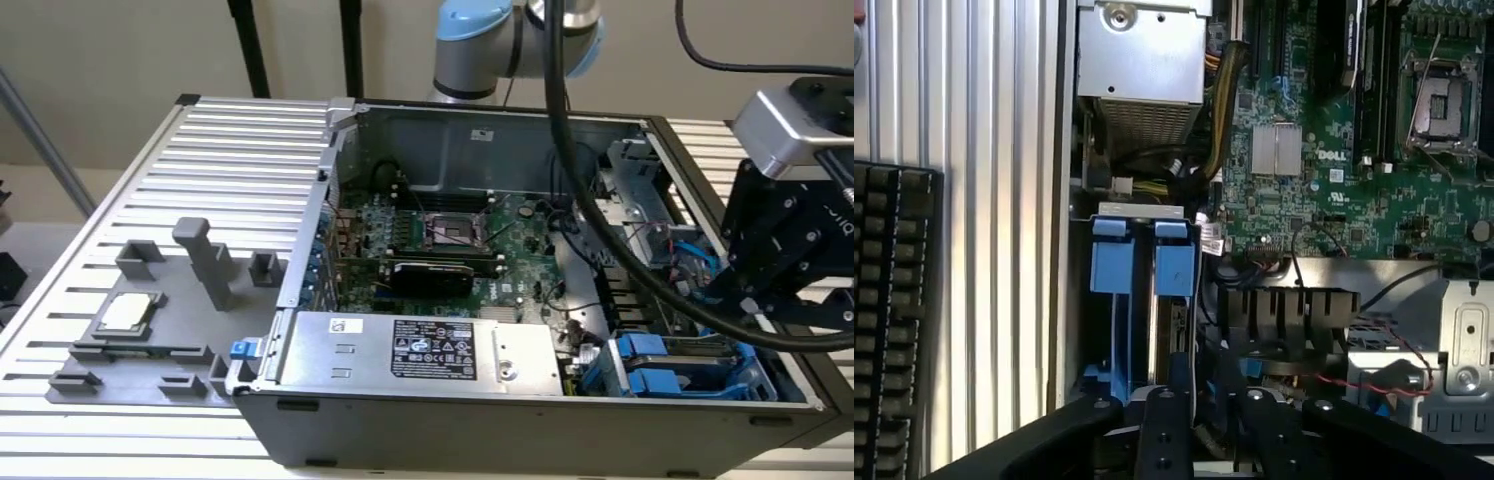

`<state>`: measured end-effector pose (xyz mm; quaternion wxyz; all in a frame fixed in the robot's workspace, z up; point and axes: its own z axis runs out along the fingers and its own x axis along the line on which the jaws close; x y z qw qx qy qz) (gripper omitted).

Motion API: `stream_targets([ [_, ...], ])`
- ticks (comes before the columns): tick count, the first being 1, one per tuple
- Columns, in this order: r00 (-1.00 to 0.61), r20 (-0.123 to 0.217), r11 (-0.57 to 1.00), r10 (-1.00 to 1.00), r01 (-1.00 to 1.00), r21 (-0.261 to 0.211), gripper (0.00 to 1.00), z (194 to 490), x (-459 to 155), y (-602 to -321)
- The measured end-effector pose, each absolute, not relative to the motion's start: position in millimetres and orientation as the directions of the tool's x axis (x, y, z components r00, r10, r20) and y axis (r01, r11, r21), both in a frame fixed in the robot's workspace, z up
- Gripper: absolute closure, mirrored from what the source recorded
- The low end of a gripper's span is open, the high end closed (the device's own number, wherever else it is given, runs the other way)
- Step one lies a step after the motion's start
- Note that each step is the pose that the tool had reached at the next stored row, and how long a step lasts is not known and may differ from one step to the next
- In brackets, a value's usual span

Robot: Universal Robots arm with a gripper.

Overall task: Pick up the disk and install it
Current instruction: 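Insert the first disk wire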

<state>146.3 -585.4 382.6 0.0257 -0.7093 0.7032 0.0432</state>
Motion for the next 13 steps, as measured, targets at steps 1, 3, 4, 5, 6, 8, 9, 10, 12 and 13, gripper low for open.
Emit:
stream_targets([
  [1,0.007,-0.097,-0.01,-0.995,-1.0,0.024,1.0,382.6,149.4,-585.3],
  [3,0.007,-0.098,-0.01,-0.995,-1.0,0.025,1.0,381.8,155.4,-584.9],
  [4,0.007,-0.098,-0.01,-0.995,-1.0,0.025,1.0,381.0,157.7,-584.3],
  [5,0.008,-0.097,-0.01,-0.995,-1.0,0.025,1.0,379.4,159.7,-582.8],
  [6,0.008,-0.097,-0.01,-0.995,-1.0,0.025,1.0,377.5,160.9,-581.0],
  [8,0.008,-0.097,-0.011,-0.995,-1.0,0.025,1.0,373.7,162.5,-576.5],
  [9,0.009,-0.097,-0.011,-0.995,-1.0,0.025,1.0,372.0,163.1,-574.3],
  [10,0.009,-0.097,-0.012,-0.995,-1.0,0.025,1.0,370.2,163.8,-572.0],
  [12,0.01,-0.098,-0.012,-0.995,-1.0,0.025,1.0,366.5,164.8,-568.0],
  [13,0.011,-0.097,-0.013,-0.995,-1.0,0.025,1.0,364.6,164.9,-567.6],
])
